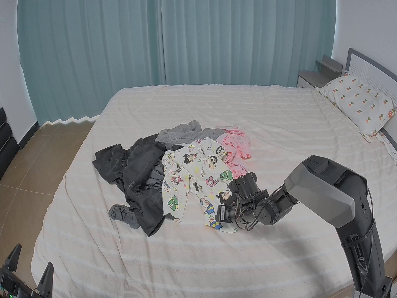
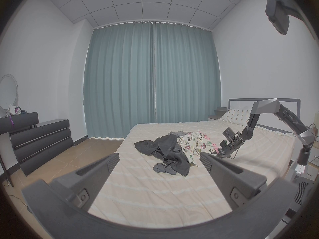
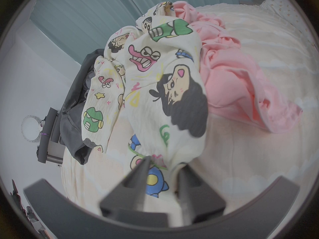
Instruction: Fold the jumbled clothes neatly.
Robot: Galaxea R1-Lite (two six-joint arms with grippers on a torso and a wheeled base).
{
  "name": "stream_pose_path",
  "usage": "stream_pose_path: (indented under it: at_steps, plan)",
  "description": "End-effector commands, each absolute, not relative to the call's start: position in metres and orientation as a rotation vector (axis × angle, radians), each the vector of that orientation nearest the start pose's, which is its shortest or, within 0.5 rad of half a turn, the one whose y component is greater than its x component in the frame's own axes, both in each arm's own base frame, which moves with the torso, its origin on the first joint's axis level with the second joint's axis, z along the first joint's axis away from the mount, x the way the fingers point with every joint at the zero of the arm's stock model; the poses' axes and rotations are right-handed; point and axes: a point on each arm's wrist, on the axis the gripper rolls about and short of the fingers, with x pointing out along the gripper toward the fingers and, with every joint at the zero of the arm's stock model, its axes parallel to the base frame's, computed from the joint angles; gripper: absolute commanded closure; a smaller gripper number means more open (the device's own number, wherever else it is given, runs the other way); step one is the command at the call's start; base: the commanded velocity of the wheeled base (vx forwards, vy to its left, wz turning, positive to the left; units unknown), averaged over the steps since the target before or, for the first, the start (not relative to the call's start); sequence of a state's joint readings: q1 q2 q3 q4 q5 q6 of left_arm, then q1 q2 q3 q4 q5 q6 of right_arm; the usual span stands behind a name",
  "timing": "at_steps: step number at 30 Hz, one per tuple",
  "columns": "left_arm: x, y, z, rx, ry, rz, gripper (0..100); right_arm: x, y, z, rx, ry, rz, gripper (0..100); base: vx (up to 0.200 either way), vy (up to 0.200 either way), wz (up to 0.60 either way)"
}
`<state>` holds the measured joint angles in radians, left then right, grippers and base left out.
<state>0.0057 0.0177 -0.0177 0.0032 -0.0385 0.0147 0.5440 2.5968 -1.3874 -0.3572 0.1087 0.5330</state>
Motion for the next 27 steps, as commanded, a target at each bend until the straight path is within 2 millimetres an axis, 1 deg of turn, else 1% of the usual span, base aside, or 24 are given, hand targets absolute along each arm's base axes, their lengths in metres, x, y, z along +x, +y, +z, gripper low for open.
stream_pose_path:
  at_steps: [1,4,8,10,13,17,19,21,24,27]
  plan:
    - [-0.022,-0.001,0.076,0.015,0.012,-0.032,0,0.384,0.239,-0.058,0.296,0.988,0.374,100,0.000,0.000,0.00]
    - [-0.022,-0.001,0.076,0.015,0.012,-0.032,0,0.379,0.236,-0.053,0.303,0.999,0.379,100,0.000,0.000,0.00]
    - [-0.022,-0.001,0.076,0.017,0.012,-0.032,0,0.368,0.229,-0.038,0.341,0.983,0.439,100,0.000,0.000,0.00]
    - [-0.022,-0.001,0.076,0.017,0.010,-0.032,0,0.358,0.221,-0.026,0.379,0.934,0.503,100,0.000,0.000,0.00]
    - [-0.022,-0.001,0.076,0.015,0.012,-0.032,0,0.346,0.212,-0.018,0.411,0.883,0.561,100,0.000,0.000,0.00]
    - [-0.022,-0.001,0.076,0.023,0.007,-0.032,0,0.326,0.199,-0.014,0.444,0.828,0.646,100,0.000,0.000,0.00]
    - [-0.022,-0.001,0.076,0.029,0.004,-0.034,0,0.317,0.193,-0.010,0.478,0.771,0.679,100,0.000,0.000,0.00]
    - [-0.022,-0.001,0.076,0.021,0.007,-0.034,0,0.311,0.190,-0.004,0.512,0.722,0.702,100,0.000,0.000,0.00]
    - [-0.022,-0.001,0.076,0.007,0.008,-0.034,0,0.303,0.185,0.011,0.577,0.650,0.759,100,0.000,0.000,0.00]
    - [-0.022,-0.001,0.076,0.008,0.006,-0.034,0,0.302,0.183,0.011,0.580,0.660,0.765,100,0.000,0.000,0.00]
